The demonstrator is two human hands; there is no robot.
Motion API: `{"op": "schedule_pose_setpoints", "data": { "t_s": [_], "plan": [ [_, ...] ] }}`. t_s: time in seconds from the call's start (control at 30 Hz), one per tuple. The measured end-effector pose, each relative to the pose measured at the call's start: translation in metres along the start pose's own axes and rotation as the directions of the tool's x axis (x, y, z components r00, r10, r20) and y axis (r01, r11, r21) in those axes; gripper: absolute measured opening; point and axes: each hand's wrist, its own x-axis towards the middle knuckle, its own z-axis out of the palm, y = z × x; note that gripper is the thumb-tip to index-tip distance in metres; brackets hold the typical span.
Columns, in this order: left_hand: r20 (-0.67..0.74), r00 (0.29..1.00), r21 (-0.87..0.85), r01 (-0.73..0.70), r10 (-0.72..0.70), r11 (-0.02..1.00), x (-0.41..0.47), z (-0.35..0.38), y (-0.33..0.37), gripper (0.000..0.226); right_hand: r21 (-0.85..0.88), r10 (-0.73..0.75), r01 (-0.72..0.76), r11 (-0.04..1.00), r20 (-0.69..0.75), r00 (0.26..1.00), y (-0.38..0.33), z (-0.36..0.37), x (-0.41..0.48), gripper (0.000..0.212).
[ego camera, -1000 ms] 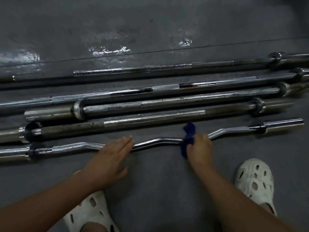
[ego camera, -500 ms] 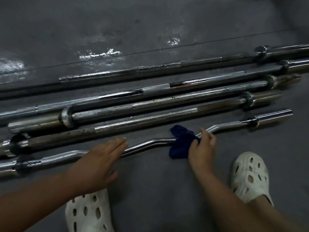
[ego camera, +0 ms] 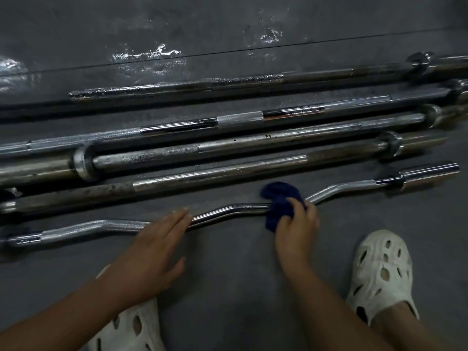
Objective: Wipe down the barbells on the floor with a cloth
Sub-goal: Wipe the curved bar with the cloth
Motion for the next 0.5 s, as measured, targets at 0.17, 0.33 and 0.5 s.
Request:
{"op": "schedule_pose_setpoints", "data": {
  "t_s": [0.17, 0.33, 0.5],
  "plan": [
    [0.008, 1.0, 0.029, 0.015, -0.015, 0.999, 0.009, 0.002, 0.003, 0.081, -0.04, -0.394, 0.409, 0.912, 0.193, 0.898, -0.025, 0.016, -0.032, 0.055],
    [0.012, 0.999, 0.045, 0.031, -0.031, 0.999, 0.01, -0.002, 0.005, 0.08, -0.074, -0.041, 0.043, 0.996, 0.039, 0.998, -0.01, 0.005, -0.01, 0.036],
    [0.02, 1.0, 0.055, 0.012, -0.013, 0.998, 0.014, -0.009, 0.013, 0.079, -0.069, -0.292, 0.304, 0.95, 0.15, 0.945, -0.006, 0.003, -0.003, 0.035]
  ]
}}
